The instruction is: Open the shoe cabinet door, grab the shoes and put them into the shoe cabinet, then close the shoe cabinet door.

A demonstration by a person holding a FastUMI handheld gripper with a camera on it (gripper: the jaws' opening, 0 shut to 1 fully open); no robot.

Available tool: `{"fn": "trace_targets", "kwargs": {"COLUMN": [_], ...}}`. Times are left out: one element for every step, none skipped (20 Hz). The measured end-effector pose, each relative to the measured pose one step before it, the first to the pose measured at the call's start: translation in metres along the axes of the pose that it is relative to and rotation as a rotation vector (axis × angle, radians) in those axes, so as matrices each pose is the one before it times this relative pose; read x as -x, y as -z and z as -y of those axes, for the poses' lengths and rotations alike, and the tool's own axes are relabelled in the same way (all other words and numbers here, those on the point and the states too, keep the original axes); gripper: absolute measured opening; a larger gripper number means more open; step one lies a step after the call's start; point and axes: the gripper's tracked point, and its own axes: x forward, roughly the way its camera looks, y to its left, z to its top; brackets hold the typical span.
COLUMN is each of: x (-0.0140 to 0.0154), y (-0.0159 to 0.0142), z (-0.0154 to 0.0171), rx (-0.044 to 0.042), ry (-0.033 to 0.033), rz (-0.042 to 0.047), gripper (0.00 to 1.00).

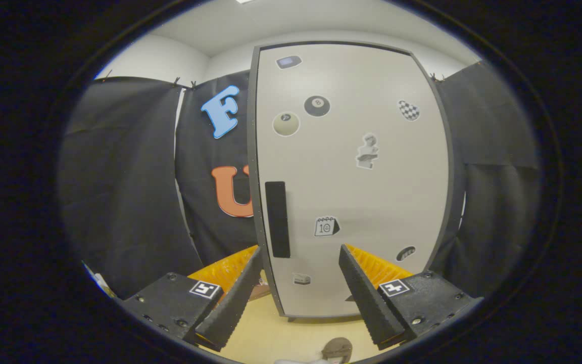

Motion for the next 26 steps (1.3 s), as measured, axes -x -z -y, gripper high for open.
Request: {"fn": "trace_targets", "kwargs": {"x": [-0.01278, -0.01410, -0.01192, -0.01264, -0.00931, -0.00997, -0.00692, -0.00656, -0.00632, -0.00392, -0.00272, -0.00110, 0.00000, -0.00147, 0.00148, -0.00060, -0.00029, 0.00016, 0.00144, 0.00199, 0.00116, 0.00179, 0.00332, 0.00422, 0.00498, 0.00752], "y": [-0.00024, -0.00161, -0.00245, -0.00181, 0.00146, 0.00098, 0.00246, 0.00104, 0.00037, 0.00093, -0.00131, -0.00131, -0.00153, -0.00110, 0.00052, 0.00047, 0.00101, -0.00103, 0.00050, 0.00080, 0.00037, 0.00126, 0.00073, 0.00078, 0.00114, 0.00014], "z": [-0.00295, -0.00414, -0.00339, -0.00282, -0.00073, -0.00098, -0.00148, -0.00234, -0.00128, -0.00061, -0.00252, -0.00293, 0.00250, 0.00350, -0.00033, 0.00215, 0.00012, -0.00004, 0.00006, 0.00017, 0.00014, 0.00063, -0.00014, 0.00050, 0.00103, -0.00176], "rx": [0.00195, -0.00098, -0.00302, -0.00048, -0.00062, -0.00243, -0.00388, -0.01132, -0.00753, -0.00193, -0.00425, -0.00663, -0.01273, -0.00399, -0.00542, 0.00614, 0.01120, 0.01012, 0.00584, 0.00590, 0.00519, 0.00571, 0.00643, 0.00529, 0.00671, -0.00183], "ry": [-0.00032, -0.00303, -0.00198, 0.00130, 0.00301, 0.00617, -0.00406, -0.00500, -0.00481, -0.00001, -0.00621, -0.01760, 0.01293, 0.01584, -0.00282, 0.00573, -0.00259, -0.00771, -0.01188, -0.01256, -0.01093, -0.01013, -0.00965, -0.01049, -0.01003, -0.01104], "rz": [-0.00520, -0.00316, 0.00486, 0.00161, -0.01207, -0.00469, -0.01706, -0.00681, -0.00776, -0.01144, 0.00035, 0.00217, 0.00903, 0.00454, -0.00012, -0.00689, -0.00151, -0.00150, -0.00364, -0.00286, -0.00283, -0.00265, -0.00112, 0.00184, -0.00003, -0.00251], "gripper": [0.99, 0.99, 0.99, 0.99, 0.99, 0.96, 0.93, 0.89, 0.87, 0.81, 0.73, 0.65, 0.57, 0.52, 0.47, 0.42, 0.41, 0.37, 0.36, 0.35, 0.35, 0.34, 0.33, 0.32, 0.31, 0.31]}}
